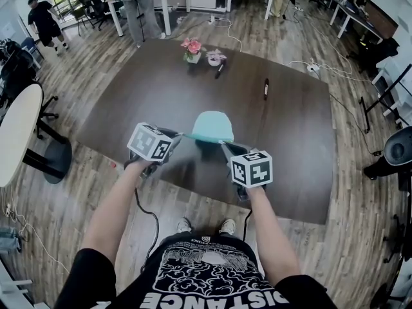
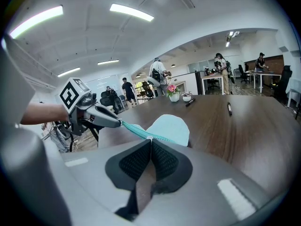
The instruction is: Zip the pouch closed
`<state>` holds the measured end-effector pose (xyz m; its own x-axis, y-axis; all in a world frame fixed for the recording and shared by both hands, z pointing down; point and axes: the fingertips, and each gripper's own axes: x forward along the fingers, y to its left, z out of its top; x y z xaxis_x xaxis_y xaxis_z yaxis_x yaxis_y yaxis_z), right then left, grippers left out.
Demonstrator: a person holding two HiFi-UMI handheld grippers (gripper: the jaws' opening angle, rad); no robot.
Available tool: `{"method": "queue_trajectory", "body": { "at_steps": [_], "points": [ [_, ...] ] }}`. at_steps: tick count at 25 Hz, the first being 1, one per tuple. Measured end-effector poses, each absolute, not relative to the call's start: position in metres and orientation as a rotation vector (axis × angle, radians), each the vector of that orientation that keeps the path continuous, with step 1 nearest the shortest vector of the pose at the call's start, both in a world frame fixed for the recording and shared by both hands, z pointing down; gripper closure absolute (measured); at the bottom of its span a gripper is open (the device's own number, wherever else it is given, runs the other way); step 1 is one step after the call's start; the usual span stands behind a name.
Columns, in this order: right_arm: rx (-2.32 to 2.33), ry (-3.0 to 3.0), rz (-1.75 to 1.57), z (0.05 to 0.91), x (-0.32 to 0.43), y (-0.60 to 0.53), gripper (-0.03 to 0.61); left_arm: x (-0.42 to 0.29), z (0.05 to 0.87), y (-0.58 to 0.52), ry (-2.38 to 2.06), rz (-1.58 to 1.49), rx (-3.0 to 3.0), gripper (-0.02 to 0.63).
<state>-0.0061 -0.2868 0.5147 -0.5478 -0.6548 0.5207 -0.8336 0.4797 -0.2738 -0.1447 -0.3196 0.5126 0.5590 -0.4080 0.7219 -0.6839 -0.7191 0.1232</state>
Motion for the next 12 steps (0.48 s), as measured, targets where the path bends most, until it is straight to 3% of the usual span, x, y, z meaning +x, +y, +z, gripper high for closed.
{"method": "queue_trajectory", "body": {
  "at_steps": [12],
  "points": [
    [1.282, -2.361, 0.740, 0.519, 0.005, -0.287, 0.571, -0.161, 0.523, -0.325, -0.931, 0.972, 2.365, 0.592]
  ]
}}
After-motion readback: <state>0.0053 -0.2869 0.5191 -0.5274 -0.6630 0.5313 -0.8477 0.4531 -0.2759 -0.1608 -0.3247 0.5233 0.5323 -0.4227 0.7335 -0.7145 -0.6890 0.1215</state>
